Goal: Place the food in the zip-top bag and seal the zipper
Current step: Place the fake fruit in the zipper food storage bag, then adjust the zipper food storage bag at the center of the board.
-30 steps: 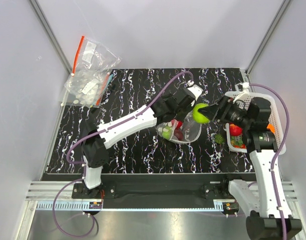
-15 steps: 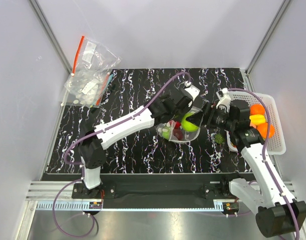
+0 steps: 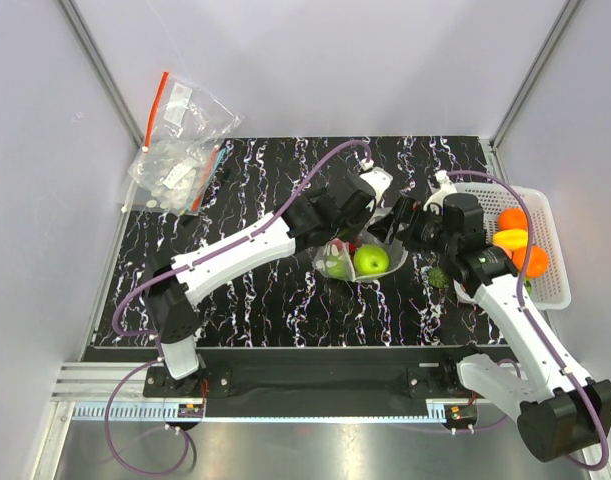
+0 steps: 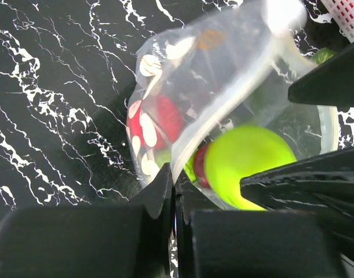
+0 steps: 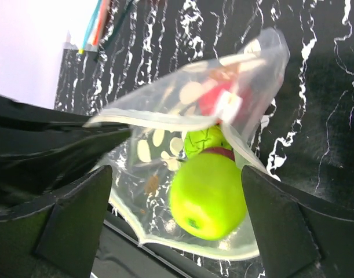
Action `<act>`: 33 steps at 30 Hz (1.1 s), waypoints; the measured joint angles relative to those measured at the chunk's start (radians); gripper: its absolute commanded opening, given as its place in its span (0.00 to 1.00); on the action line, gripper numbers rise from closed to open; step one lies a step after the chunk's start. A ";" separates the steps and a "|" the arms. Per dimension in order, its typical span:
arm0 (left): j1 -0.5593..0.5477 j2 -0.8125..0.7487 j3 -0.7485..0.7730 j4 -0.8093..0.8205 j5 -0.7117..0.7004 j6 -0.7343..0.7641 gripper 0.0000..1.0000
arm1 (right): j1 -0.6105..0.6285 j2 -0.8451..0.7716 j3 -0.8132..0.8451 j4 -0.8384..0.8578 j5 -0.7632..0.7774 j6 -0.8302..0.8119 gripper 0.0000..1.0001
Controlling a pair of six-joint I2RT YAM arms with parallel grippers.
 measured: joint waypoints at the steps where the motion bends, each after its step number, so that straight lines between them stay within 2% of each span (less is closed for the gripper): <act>1: 0.000 0.000 -0.002 0.001 0.003 0.000 0.02 | 0.000 -0.004 0.008 -0.006 0.002 -0.001 0.96; 4: 0.000 0.000 -0.005 0.001 0.005 0.000 0.02 | 0.003 -0.024 0.020 -0.018 0.001 -0.002 0.88; 5: 0.000 0.000 -0.005 0.001 0.005 0.000 0.02 | 0.004 -0.034 0.021 -0.026 0.001 -0.002 0.81; 7: 0.000 0.000 -0.005 0.000 0.005 0.000 0.02 | 0.005 -0.052 0.021 -0.047 0.001 -0.001 0.78; 17: 0.003 0.000 -0.006 -0.002 0.003 0.000 0.02 | 0.006 -0.153 0.021 -0.241 0.054 0.021 0.68; 25: 0.004 -0.003 -0.016 -0.006 0.002 -0.002 0.02 | 0.018 -0.182 -0.111 -0.225 0.026 0.082 0.66; 28: 0.004 -0.005 -0.016 -0.007 -0.003 -0.002 0.02 | 0.024 -0.181 -0.153 -0.217 0.026 0.095 0.62; 32: 0.004 -0.017 -0.018 -0.012 -0.011 -0.002 0.02 | 0.031 -0.178 -0.218 -0.171 0.026 0.122 0.49; 33: 0.005 -0.021 -0.019 -0.013 -0.013 -0.002 0.02 | 0.034 -0.174 -0.230 -0.165 0.026 0.128 0.40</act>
